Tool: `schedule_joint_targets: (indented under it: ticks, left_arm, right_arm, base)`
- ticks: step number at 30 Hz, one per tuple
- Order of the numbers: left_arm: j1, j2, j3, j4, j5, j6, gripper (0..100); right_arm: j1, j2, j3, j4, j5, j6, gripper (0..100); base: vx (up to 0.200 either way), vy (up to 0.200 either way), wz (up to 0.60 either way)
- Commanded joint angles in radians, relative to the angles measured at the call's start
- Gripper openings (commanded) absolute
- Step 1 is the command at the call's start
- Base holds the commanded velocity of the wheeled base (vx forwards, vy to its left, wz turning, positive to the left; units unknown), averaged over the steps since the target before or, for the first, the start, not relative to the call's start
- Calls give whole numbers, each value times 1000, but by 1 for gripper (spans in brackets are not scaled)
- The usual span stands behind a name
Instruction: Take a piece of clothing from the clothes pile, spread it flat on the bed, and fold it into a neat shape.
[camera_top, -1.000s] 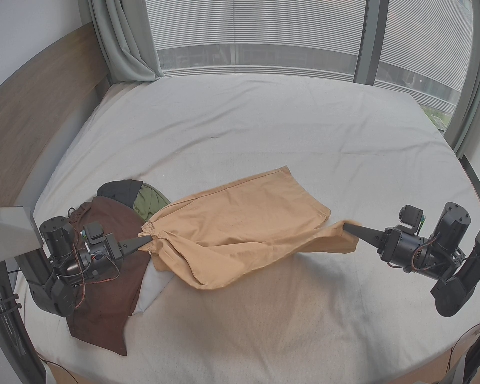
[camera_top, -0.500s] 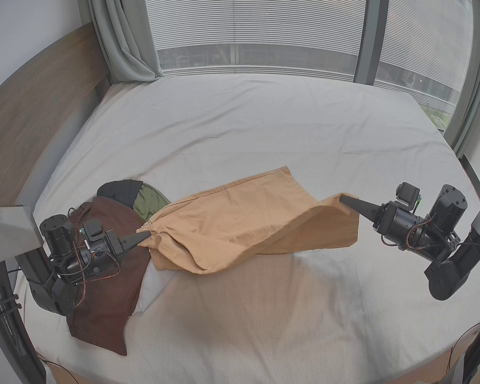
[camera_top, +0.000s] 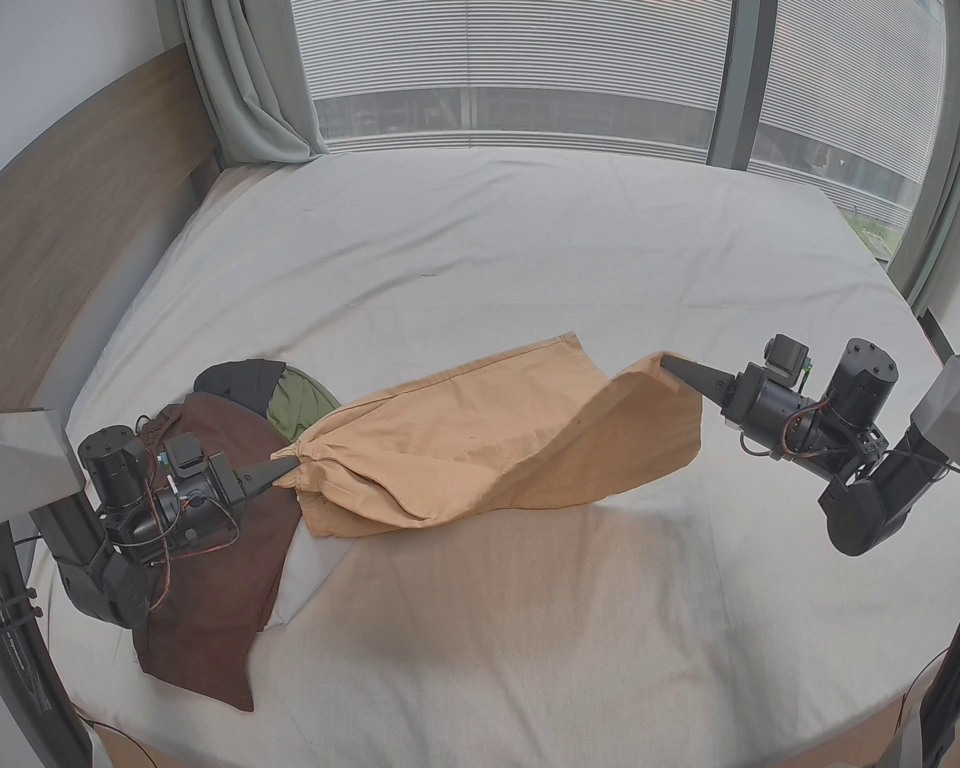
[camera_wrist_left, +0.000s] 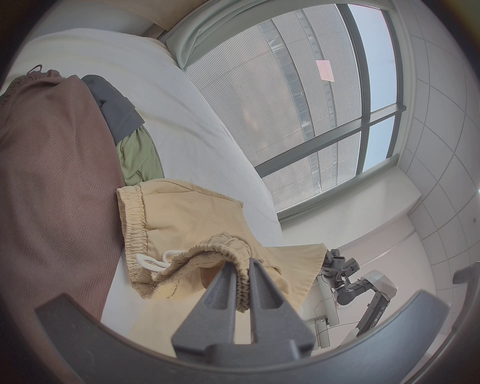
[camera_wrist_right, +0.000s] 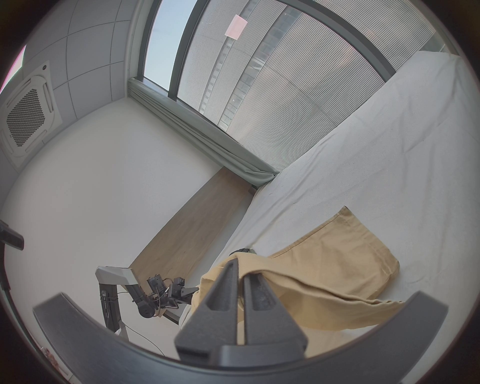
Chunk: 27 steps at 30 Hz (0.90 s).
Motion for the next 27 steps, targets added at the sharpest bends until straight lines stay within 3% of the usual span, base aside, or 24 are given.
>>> schedule_joint_targets:
  ticks: [1, 9, 27]
  left_arm:
    - [3, 2, -10, -1, 1, -7, 0]
    - [3, 8, -36, -1, 59, -32, 0]
    - [14, 17, -50, 1, 87, -49, 0]
  right_arm:
    - [-8, 69, -74, 23, 0, 12, 0]
    - [-9, 141, -234, 111, -5, 43, 0]
    - [-34, 332, -579, 298, -17, 43, 0]
  base:
    - [0, 0, 0]
    - [0, 0, 0]
    - [0, 0, 0]
